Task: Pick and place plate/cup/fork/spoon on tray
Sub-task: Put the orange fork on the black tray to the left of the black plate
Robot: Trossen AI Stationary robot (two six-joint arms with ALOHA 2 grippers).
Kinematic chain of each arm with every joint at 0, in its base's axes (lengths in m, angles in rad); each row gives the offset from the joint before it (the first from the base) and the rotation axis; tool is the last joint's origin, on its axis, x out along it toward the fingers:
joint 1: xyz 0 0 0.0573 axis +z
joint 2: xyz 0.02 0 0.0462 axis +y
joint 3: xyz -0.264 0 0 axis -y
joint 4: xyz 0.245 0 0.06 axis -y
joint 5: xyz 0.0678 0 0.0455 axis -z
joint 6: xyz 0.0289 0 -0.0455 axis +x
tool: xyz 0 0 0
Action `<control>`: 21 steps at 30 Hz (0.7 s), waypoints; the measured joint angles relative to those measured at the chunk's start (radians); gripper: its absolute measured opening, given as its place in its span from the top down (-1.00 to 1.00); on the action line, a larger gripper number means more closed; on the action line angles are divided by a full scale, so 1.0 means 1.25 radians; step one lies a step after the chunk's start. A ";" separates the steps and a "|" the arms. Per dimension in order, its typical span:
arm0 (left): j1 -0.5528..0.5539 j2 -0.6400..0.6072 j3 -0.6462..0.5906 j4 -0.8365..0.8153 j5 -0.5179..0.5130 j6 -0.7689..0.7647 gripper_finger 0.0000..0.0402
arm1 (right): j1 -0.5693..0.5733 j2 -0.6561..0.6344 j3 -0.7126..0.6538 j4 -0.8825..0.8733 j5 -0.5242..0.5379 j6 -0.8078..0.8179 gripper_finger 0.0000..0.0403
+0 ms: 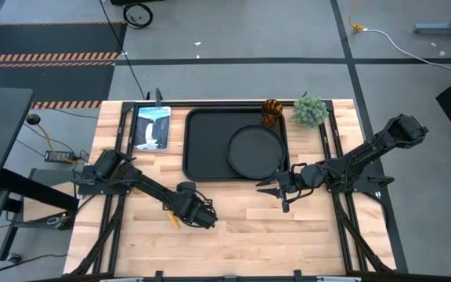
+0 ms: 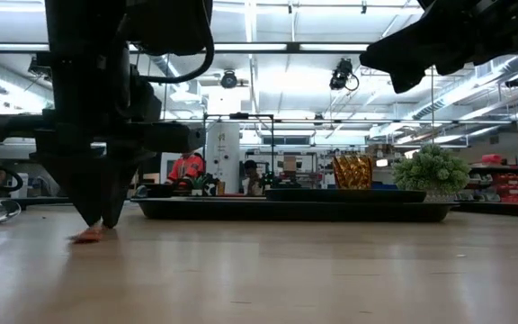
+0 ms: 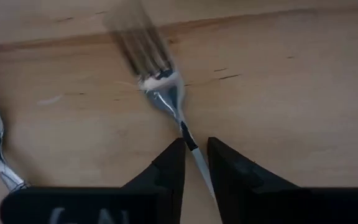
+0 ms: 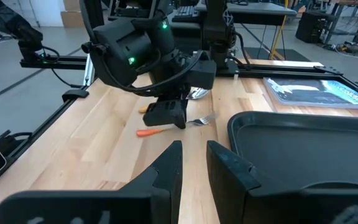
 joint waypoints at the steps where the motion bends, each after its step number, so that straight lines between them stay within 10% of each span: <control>1: -0.002 0.000 0.000 0.001 0.001 0.008 0.65 | 0.000 0.000 0.000 0.000 0.000 0.000 0.60; 21: -0.011 -0.003 0.027 0.017 0.031 0.191 0.87 | 0.000 0.000 0.000 -0.009 -0.001 0.014 0.60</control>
